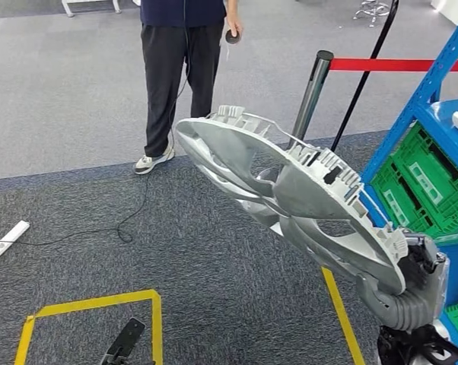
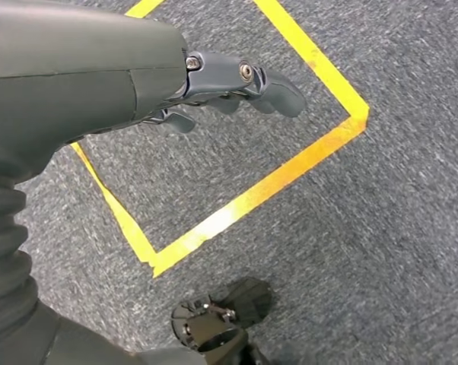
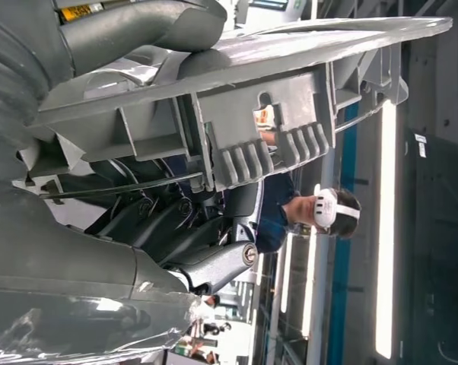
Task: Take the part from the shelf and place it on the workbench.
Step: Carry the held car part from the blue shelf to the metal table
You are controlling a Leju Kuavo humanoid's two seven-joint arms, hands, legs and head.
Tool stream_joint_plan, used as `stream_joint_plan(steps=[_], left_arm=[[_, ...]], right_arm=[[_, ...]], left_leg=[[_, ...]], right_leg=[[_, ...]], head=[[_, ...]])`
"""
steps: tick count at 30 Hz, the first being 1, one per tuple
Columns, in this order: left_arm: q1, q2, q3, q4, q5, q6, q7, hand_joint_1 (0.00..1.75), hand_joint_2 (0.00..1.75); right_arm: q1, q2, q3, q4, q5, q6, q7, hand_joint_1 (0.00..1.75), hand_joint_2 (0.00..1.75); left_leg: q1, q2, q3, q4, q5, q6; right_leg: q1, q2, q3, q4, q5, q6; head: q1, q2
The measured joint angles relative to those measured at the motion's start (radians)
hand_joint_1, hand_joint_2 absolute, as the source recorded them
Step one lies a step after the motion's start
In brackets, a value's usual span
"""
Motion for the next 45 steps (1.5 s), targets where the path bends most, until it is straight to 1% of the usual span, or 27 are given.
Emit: stream_joint_plan(steps=[2,6,8,10,13,15,17,18,19,21,22,23,24,26,27,29,30,31,32,34,35,37,38,40,41,43,45], left_arm=[[-0.001,-0.002,-0.002,0.000,-0.004,-0.004,-0.001,0.00,1.75],[-0.003,-0.004,-0.004,0.000,-0.006,-0.005,-0.002,0.00,1.75],[-0.005,-0.006,-0.006,-0.001,-0.008,-0.005,-0.002,0.00,1.75],[-0.007,-0.009,-0.008,-0.001,-0.010,-0.004,-0.002,0.00,1.75],[-0.011,-0.009,-0.008,-0.002,-0.009,-0.004,0.000,0.00,1.75],[-0.009,-0.009,-0.008,-0.002,-0.009,-0.004,0.002,0.00,1.75],[-0.007,-0.009,-0.008,-0.002,-0.009,-0.005,0.003,0.00,1.75],[-0.008,-0.006,-0.008,-0.002,-0.009,-0.005,0.004,0.00,1.75],[-0.009,-0.003,-0.008,-0.002,-0.009,-0.005,0.004,0.00,1.75],[-0.008,0.002,-0.008,-0.003,-0.009,-0.004,0.004,0.00,1.75],[-0.006,0.001,-0.008,-0.004,-0.009,-0.004,0.004,0.00,1.75],[-0.003,0.000,-0.008,-0.004,-0.009,-0.004,0.005,0.00,1.75],[0.000,-0.001,-0.008,-0.004,-0.009,-0.004,0.005,0.00,1.75],[0.001,-0.004,-0.009,-0.004,-0.009,-0.004,0.007,0.00,1.75],[-0.001,-0.005,-0.009,-0.004,-0.010,-0.004,0.007,0.00,1.75],[-0.004,-0.006,-0.009,-0.004,-0.010,-0.004,0.007,0.00,1.75],[-0.004,-0.007,-0.010,-0.004,-0.010,-0.004,0.007,0.00,1.75],[-0.003,-0.007,-0.010,-0.004,-0.010,-0.004,0.007,0.00,1.75],[-0.002,-0.007,-0.010,-0.004,-0.010,-0.004,0.007,0.00,1.75],[-0.003,-0.007,-0.010,-0.004,-0.010,-0.004,0.007,0.00,1.75],[-0.005,-0.007,-0.010,-0.004,-0.010,-0.004,0.007,0.00,1.75],[-0.005,-0.008,-0.010,-0.004,-0.010,-0.004,0.007,0.00,1.75],[-0.003,-0.009,-0.010,-0.004,-0.010,-0.004,0.007,0.00,1.75],[0.000,-0.009,-0.010,-0.004,-0.010,-0.004,0.007,0.00,1.75],[-0.001,-0.010,-0.010,-0.004,-0.010,-0.004,0.007,0.00,1.75],[-0.004,-0.013,-0.010,-0.004,-0.011,-0.004,0.007,0.00,1.75],[-0.004,-0.016,-0.010,-0.004,-0.011,-0.004,0.007,0.00,1.75]], right_arm=[[0.000,0.000,0.000,0.000,-0.002,0.002,0.001,1.75,1.75],[0.002,-0.002,-0.001,0.000,0.005,0.002,0.005,1.75,1.75],[0.002,-0.002,-0.001,-0.002,0.009,0.002,0.006,1.75,1.75],[0.001,-0.004,-0.002,-0.005,0.011,0.002,0.006,1.75,1.75],[0.001,-0.006,-0.002,-0.006,0.011,0.005,0.006,1.75,1.75],[0.004,-0.007,-0.002,-0.004,0.012,0.006,0.007,1.75,1.75],[0.005,-0.008,-0.002,-0.003,0.012,0.006,0.008,1.75,1.75],[0.004,-0.008,-0.002,-0.002,0.013,0.006,0.008,1.75,1.75],[0.005,-0.008,-0.002,-0.001,0.013,0.006,0.008,1.75,1.75],[0.008,-0.009,-0.003,0.001,0.014,0.005,0.007,1.75,1.75],[0.011,-0.009,-0.004,0.001,0.015,0.005,0.007,1.75,1.75],[0.013,-0.010,-0.006,0.002,0.015,0.005,0.007,1.75,1.75],[0.015,-0.010,-0.007,0.002,0.016,0.005,0.008,1.75,1.75],[0.018,-0.010,-0.010,0.000,0.017,0.004,0.007,1.75,1.75],[0.019,-0.010,-0.011,-0.002,0.017,0.004,0.006,1.75,1.75],[0.020,-0.010,-0.013,-0.003,0.017,0.004,0.006,1.75,1.75],[0.020,-0.010,-0.013,-0.003,0.017,0.004,0.006,1.75,1.75],[0.020,-0.010,-0.013,-0.003,0.018,0.004,0.006,1.75,1.75],[0.019,-0.010,-0.013,-0.003,0.018,0.004,0.006,1.75,1.75],[0.018,-0.010,-0.013,-0.003,0.018,0.005,0.006,1.75,1.75],[0.017,-0.010,-0.013,-0.003,0.018,0.005,0.005,1.75,1.75],[0.016,-0.010,-0.013,-0.004,0.018,0.004,0.004,1.75,1.75],[0.015,-0.010,-0.013,-0.005,0.019,0.003,0.003,1.75,1.75],[0.016,-0.010,-0.013,-0.006,0.019,0.002,0.002,1.75,1.75],[0.016,-0.010,-0.013,-0.007,0.019,0.001,0.001,1.75,1.75],[0.016,-0.010,-0.013,-0.008,0.018,0.001,-0.001,1.75,1.75],[0.018,-0.010,-0.013,-0.007,0.018,0.000,-0.002,1.75,1.75]], left_leg=[[-0.004,-0.003,-0.004,0.004,-0.001,-0.002],[-0.007,-0.001,-0.007,-0.001,0.004,0.019],[-0.008,0.000,0.012,-0.043,0.020,0.028],[-0.001,0.001,0.049,-0.109,0.048,0.033],[0.012,-0.002,0.069,-0.138,0.062,0.014],[0.021,-0.012,0.066,-0.131,0.057,-0.003],[0.037,-0.028,0.058,-0.108,0.046,-0.028],[0.044,-0.037,0.049,-0.089,0.037,-0.043],[0.051,-0.046,0.037,-0.063,0.025,-0.059],[0.056,-0.057,0.010,-0.024,0.008,-0.084],[0.058,-0.060,0.002,-0.014,0.005,-0.092],[0.058,-0.060,-0.002,-0.012,0.006,-0.098],[0.057,-0.045,-0.007,-0.002,0.001,-0.097],[0.049,0.007,-0.042,0.075,-0.041,-0.083],[0.041,0.034,-0.076,0.148,-0.078,-0.069],[0.020,0.049,-0.144,0.291,-0.139,-0.041],[0.006,0.049,-0.161,0.327,-0.145,-0.027],[-0.009,0.049,-0.159,0.326,-0.129,-0.013],[-0.022,0.052,-0.142,0.292,-0.098,0.001],[-0.047,0.078,-0.081,0.170,-0.026,0.031],[-0.054,0.092,-0.052,0.111,-0.010,0.040],[-0.059,0.105,-0.025,0.046,-0.011,0.039],[-0.057,0.098,-0.022,0.033,-0.016,0.034],[-0.050,0.085,-0.019,0.023,-0.014,0.031],[-0.045,0.078,-0.016,0.020,-0.013,0.032],[-0.041,0.064,-0.013,0.019,-0.013,0.036],[-0.041,0.051,-0.011,0.019,-0.015,0.039]], right_leg=[[-0.003,0.010,0.030,-0.064,0.016,-0.002],[-0.004,0.017,0.029,-0.075,0.022,0.000],[-0.006,0.017,0.037,-0.095,0.031,0.004],[-0.003,0.011,0.035,-0.087,0.017,0.007],[-0.011,0.003,-0.032,0.065,-0.068,0.022],[-0.024,0.001,-0.058,0.128,-0.085,0.038],[-0.042,0.005,-0.012,0.051,-0.038,0.061],[-0.049,0.022,0.019,0.004,-0.022,0.077],[-0.055,0.038,0.044,-0.035,-0.013,0.081],[-0.058,0.055,0.049,-0.039,-0.024,0.065],[-0.061,0.045,0.042,-0.034,-0.023,0.047],[-0.062,0.035,0.033,-0.025,-0.023,0.038],[-0.061,0.027,0.027,-0.019,-0.021,0.030],[-0.051,0.009,0.021,-0.017,-0.018,0.017],[-0.042,-0.003,0.021,-0.019,-0.017,0.012],[-0.024,-0.031,0.022,-0.022,-0.018,0.007],[-0.015,-0.044,0.025,-0.022,-0.020,0.003],[-0.007,-0.057,0.029,-0.022,-0.023,-0.002],[-0.001,-0.068,0.034,-0.023,-0.027,-0.008],[0.010,-0.087,0.047,-0.025,-0.034,-0.016],[0.015,-0.092,0.050,-0.025,-0.037,-0.019],[0.024,-0.103,0.048,-0.027,-0.040,-0.020],[0.026,-0.110,0.047,-0.029,-0.041,-0.019],[0.025,-0.090,0.040,-0.015,-0.050,-0.013],[0.024,-0.069,0.027,0.014,-0.066,-0.009],[0.021,-0.025,-0.032,0.125,-0.114,0.001],[0.021,-0.014,-0.092,0.222,-0.139,0.004]], head=[[-0.001,0.000],[-0.002,0.000],[-0.005,0.000],[-0.007,0.000],[-0.003,0.000],[-0.003,0.000],[-0.003,0.000],[-0.002,0.000],[0.002,0.000],[0.002,0.000],[-0.001,0.000],[-0.007,0.000],[-0.015,0.000],[-0.033,0.000],[-0.041,0.000],[-0.045,0.000],[-0.045,0.000],[-0.045,0.000],[-0.045,0.000],[-0.045,0.000],[-0.045,0.000],[-0.045,0.000],[-0.045,0.000],[-0.047,0.000],[-0.045,0.000],[-0.042,0.000],[-0.039,0.000]])
